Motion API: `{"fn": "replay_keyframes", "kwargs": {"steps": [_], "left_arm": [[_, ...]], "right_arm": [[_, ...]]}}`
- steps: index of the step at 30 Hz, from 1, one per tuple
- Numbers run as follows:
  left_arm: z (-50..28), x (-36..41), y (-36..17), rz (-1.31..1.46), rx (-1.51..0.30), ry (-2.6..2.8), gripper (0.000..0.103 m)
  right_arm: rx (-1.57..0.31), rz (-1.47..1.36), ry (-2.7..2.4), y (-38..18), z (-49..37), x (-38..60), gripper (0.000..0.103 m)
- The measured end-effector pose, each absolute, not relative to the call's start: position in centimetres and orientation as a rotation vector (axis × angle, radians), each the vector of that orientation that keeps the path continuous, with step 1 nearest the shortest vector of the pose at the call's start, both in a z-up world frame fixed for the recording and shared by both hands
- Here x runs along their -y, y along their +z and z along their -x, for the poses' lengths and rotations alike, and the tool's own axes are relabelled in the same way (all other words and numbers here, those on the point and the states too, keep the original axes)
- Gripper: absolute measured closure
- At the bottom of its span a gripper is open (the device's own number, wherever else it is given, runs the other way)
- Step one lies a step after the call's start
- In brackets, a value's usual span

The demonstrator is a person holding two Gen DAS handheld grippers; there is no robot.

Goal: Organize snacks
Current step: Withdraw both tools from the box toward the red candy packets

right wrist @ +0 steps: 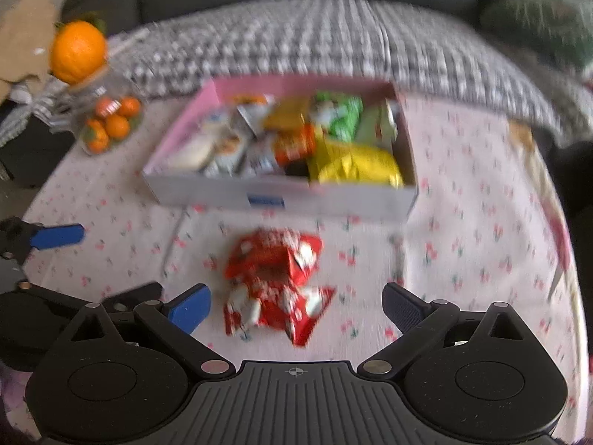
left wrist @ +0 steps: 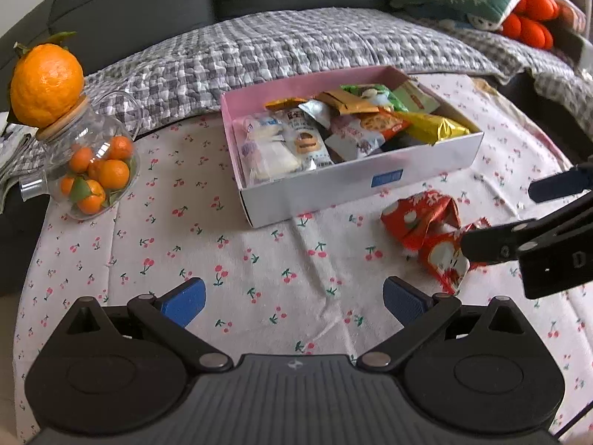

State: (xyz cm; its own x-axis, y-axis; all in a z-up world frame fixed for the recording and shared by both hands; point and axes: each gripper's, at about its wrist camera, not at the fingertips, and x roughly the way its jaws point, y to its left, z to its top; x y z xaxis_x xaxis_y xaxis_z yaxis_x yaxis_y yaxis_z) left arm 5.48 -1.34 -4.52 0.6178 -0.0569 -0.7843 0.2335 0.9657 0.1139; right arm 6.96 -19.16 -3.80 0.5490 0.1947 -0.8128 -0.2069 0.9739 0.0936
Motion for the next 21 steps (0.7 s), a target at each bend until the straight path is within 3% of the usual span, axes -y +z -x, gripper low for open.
{"fn": "replay_keyframes", "kwargs": {"steps": [14, 18, 21], "left_arm": [[-6.1, 0.5, -5.5, -0.210, -0.947, -0.140, 0.001], [-6.3, 0.4, -5.6, -0.207, -0.953, -0.134, 0.001], [-6.4, 0.6, -5.7, -0.202, -0.957, -0.132, 0.001]], "right_arm": [[-1.060, -0.046, 0.223, -6.1, -8.9, 17.8, 0.007], [-1.082, -0.011, 0.204, -6.6, -9.1, 17.5, 0.031], [-1.074, -0.014, 0.203, -6.5, -9.1, 18.1, 0.035]]}}
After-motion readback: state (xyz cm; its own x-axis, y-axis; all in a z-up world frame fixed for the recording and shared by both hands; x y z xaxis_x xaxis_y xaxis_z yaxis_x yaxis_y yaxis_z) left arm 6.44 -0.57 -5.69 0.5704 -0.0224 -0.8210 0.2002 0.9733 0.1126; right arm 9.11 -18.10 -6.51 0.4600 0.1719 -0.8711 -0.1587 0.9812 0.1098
